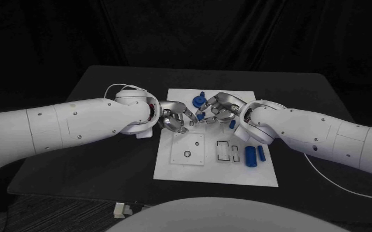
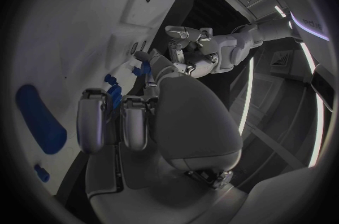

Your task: Assemble the parts on the task board

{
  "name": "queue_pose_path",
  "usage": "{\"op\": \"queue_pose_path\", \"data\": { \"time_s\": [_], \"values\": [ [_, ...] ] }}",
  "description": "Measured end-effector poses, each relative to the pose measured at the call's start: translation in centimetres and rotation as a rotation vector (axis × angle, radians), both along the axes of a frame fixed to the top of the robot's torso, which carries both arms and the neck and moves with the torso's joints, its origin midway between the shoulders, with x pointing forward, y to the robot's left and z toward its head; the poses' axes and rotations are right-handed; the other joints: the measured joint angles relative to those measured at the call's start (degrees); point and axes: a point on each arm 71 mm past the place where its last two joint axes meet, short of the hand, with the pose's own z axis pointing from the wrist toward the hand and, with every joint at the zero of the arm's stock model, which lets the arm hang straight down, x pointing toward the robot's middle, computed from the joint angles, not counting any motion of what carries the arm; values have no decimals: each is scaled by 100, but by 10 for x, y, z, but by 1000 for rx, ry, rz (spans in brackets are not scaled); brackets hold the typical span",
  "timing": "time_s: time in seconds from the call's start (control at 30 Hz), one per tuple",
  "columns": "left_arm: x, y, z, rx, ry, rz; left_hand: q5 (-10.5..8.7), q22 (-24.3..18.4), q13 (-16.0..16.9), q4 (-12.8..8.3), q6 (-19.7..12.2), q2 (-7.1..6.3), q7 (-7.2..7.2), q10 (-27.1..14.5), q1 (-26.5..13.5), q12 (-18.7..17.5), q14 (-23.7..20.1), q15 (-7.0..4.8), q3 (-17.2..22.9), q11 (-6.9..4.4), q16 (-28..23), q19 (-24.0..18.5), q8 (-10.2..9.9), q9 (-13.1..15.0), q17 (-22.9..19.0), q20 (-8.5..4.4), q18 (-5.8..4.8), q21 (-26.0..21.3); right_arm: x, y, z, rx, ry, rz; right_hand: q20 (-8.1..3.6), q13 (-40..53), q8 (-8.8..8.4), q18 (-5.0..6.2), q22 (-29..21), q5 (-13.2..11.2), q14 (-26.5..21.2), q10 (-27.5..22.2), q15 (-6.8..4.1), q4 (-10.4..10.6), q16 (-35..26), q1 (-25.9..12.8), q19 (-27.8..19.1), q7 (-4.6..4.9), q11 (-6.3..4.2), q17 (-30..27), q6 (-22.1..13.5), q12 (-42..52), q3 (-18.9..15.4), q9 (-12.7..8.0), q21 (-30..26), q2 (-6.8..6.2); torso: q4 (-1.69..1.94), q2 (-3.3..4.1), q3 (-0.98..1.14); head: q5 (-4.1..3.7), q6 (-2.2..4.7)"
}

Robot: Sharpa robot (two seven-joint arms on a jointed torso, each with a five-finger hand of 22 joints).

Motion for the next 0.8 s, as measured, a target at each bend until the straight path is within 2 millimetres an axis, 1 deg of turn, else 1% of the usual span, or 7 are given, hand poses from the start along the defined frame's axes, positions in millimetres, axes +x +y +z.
{"op": "queue_pose_path", "data": {
  "time_s": [0.2, 0.27, 0.33, 0.43, 0.53, 0.77, 0.8],
  "values": [
    [0, -2, 0, -9, -4, -4, 0, 0, -19, 17, -127, -23, -39, -23, 23, -23, -2, -2, 17, -23, 0, -1, 0, -52, 0, -1, 0, 0, 1, 1, 0, 1, 3, -1, 0, 0, -1, 0, 0, -4, 0, 6, 0, 0, 0, 0, 0, 15, 6, 0, 15, 0, 0, -1, 0, 0, 4, 1, 0, -3, 0],
    [0, -2, 0, -11, -5, -4, 0, 0, -19, 6, -236, -22, -49, -9, 22, -23, -2, -40, 34, -38, 0, -22, -19, -81, 0, -22, 0, 0, 1, 1, 0, 1, 3, -3, 0, 0, -1, 0, 0, -4, 0, 16, 0, 0, 0, 0, 0, 16, 16, 0, 15, 0, 0, -2, -17, 0, 4, 1, -1, -3, 0],
    [0, -3, -1, -13, -7, -4, 0, 0, -19, 14, -314, -22, -68, -24, 22, -23, -1, -41, 45, -65, 0, -22, -23, -106, 0, -22, 0, 0, 2, 0, 0, 1, 3, -5, 0, 0, -1, -1, 0, -4, 0, 16, 0, 0, 0, 1, 0, 16, 16, 0, 15, 0, 0, -2, -24, -1, 5, 2, -1, -3, 0],
    [0, -3, -1, -17, -10, -4, 0, 0, -19, 20, -345, -22, -80, -24, 22, -23, -1, -41, 52, -65, 0, -22, -23, -115, 0, -21, 0, 0, 3, 0, 0, 0, 4, -8, 0, 0, -2, -1, -1, -5, 0, 16, 0, -9, 0, 1, 0, 19, 16, 0, 12, 0, -9, -2, -24, -1, 5, 3, -1, -3, 0],
    [0, -3, -1, -21, -14, -3, 0, 0, -19, 20, -220, -22, -61, -24, 22, -23, -1, -41, 51, -65, 0, -22, -25, -102, 0, -22, 0, 0, 3, 0, 0, -1, 6, -9, 0, 0, -2, 0, -1, -5, 0, 16, 0, -15, 0, 1, 0, 45, 16, 0, -14, 0, -15, -3, -45, -1, 5, 3, -1, -1, 0],
    [-2, -4, 1, -34, -20, -9, 21, 0, -15, 36, 0, -45, -25, -24, 0, -23, -1, -41, 67, -65, 0, -1, 5, -75, 0, -42, 0, 0, 4, 0, -1, -12, 10, -16, 20, 0, -37, -1, -1, 20, 16, 16, 16, 0, 0, 1, 20, 46, 16, 0, -16, 0, -31, -31, -71, -1, 5, 3, -1, 4, 0],
    [-2, -5, 1, -36, -21, -10, 21, 0, -14, 53, 38, -45, -7, -24, 0, -23, -1, -41, 84, -65, 0, -1, 5, -69, 0, -42, 0, 0, 4, 0, -1, -14, 10, -17, 20, 0, -40, -1, -1, 28, 14, 4, 17, 0, 0, 1, 20, 70, 29, 0, -39, 0, -31, -31, -71, -1, 5, 3, -1, 4, 0]
  ]
}}
